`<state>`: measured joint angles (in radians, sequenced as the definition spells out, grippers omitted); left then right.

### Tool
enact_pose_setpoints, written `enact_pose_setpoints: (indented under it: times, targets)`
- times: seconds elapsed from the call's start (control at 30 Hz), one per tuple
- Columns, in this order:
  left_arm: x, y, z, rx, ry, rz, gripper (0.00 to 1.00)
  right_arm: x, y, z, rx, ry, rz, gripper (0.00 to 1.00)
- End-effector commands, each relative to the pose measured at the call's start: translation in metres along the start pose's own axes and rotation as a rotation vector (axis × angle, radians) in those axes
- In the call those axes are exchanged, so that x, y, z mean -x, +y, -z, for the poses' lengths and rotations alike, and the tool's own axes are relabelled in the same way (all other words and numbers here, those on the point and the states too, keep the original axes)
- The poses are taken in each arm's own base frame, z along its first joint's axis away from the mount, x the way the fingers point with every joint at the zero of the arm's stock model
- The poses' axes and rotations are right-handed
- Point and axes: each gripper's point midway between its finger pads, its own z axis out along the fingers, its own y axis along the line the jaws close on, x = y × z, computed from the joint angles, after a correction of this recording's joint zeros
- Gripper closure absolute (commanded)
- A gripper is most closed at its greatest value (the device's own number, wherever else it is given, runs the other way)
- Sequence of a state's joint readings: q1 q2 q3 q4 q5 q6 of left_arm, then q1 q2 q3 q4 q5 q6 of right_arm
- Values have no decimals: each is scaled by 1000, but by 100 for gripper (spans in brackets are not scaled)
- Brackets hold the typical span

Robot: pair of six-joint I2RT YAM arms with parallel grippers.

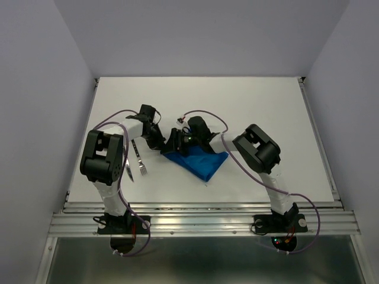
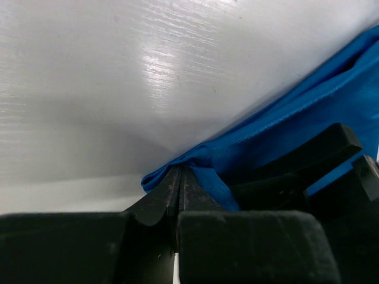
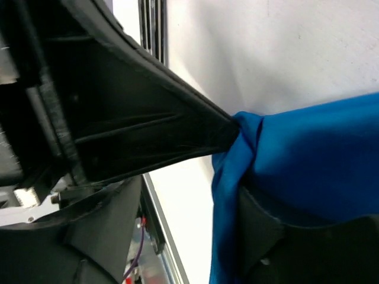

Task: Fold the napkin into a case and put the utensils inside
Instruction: Fold the lower triangle-folded napkin at the center of the board.

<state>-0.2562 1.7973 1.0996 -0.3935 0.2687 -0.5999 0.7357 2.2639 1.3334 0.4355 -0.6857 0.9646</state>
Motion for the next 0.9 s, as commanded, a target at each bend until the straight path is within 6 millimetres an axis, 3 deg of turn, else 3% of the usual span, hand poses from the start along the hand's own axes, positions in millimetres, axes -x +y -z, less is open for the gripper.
enact_pose_setpoints:
  times: [0.0,0.13,0.37,0.53,0.7,0.77,0.87]
  targets:
    - [2,3,-5,24,-1,-12,94,10,6,11,-47,-64,45,34]
    - [-3,11,-12,50,17,-9,95,14,14,25,-84,-107,76,31]
    - [-1,11,-12,55,13,-14,95,7,11,45,-148,-135,106,31]
    - [-3,13,-14,60,22,-16,95,-13,-10,62,-242,-87,158,31]
    - [-3,12,-14,59,24,-19,95,-15,-20,87,-375,-102,229,31]
    - [-3,12,-14,59,24,-21,95,-13,-13,101,-412,-136,283,31]
    - [-3,12,-14,62,24,-23,95,-10,-18,123,-523,-195,323,31]
